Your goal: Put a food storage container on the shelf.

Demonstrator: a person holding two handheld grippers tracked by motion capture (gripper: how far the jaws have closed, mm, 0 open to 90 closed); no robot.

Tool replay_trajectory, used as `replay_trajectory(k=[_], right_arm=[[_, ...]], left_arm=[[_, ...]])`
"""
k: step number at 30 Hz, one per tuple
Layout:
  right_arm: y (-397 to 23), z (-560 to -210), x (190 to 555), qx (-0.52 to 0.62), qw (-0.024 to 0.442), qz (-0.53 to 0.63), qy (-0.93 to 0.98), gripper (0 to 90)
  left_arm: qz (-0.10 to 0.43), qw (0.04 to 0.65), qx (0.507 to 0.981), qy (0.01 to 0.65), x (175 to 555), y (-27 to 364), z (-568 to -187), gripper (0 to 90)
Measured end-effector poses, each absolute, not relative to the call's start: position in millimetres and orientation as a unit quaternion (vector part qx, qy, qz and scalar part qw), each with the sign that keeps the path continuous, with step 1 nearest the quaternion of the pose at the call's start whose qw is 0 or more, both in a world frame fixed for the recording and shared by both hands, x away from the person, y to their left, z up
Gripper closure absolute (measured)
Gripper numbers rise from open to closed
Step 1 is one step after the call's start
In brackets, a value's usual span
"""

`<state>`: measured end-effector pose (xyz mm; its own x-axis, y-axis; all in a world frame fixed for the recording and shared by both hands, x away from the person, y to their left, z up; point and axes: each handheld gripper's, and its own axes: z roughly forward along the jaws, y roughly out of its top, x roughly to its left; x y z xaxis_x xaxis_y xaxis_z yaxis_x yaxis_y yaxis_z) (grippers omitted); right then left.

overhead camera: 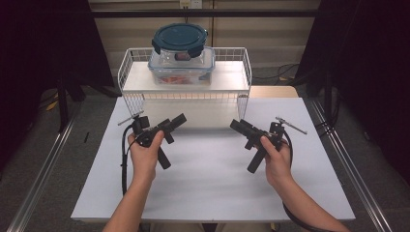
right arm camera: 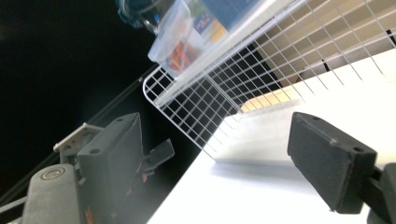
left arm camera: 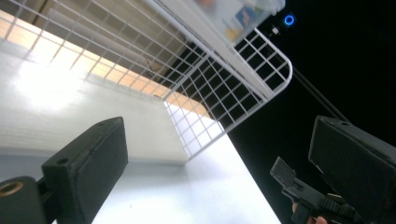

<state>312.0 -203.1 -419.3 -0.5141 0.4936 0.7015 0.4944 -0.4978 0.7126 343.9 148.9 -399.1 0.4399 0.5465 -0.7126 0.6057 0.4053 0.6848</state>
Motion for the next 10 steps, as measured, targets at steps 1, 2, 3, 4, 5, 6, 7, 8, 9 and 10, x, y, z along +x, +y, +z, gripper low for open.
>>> replay_trajectory(k=[1, 2, 3, 4, 5, 6, 7, 8, 9, 10], right_arm=[[-204, -422, 310, -0.494, 0.0, -0.709, -0.504, 17.1], [-205, -426, 309, -0.495, 0.001, -0.707, -0.506, 17.0], [-206, -429, 308, -0.494, 0.002, -0.705, -0.509, 16.8], [-208, -432, 307, -0.497, 0.004, -0.701, -0.511, 16.7], [-209, -435, 307, -0.499, 0.005, -0.698, -0.513, 16.8], [-210, -436, 307, -0.501, 0.004, -0.695, -0.516, 16.8], [-211, -437, 307, -0.503, -0.001, -0.691, -0.519, 16.7], [-212, -438, 307, -0.5, -0.004, -0.693, -0.52, 16.7], [-214, -438, 306, -0.499, -0.006, -0.691, -0.524, 16.8], [-215, -439, 306, -0.498, -0.006, -0.69, -0.525, 16.7]], left_arm=[[-0.025, 0.649, 0.548, 0.527, 343, 149, -402, 4.4], [-0.026, 0.65, 0.55, 0.524, 342, 150, -404, 4.4], [-0.033, 0.646, 0.55, 0.529, 342, 149, -406, 4.4], [-0.031, 0.644, 0.553, 0.527, 342, 149, -407, 4.4], [-0.034, 0.644, 0.552, 0.529, 342, 149, -407, 4.5], [-0.036, 0.645, 0.552, 0.527, 342, 149, -408, 4.4], [-0.035, 0.645, 0.553, 0.526, 342, 149, -408, 4.4], [-0.033, 0.642, 0.558, 0.524, 341, 149, -408, 4.4], [-0.035, 0.644, 0.561, 0.519, 341, 149, -408, 4.4], [-0.035, 0.644, 0.56, 0.52, 341, 148, -408, 4.3]])
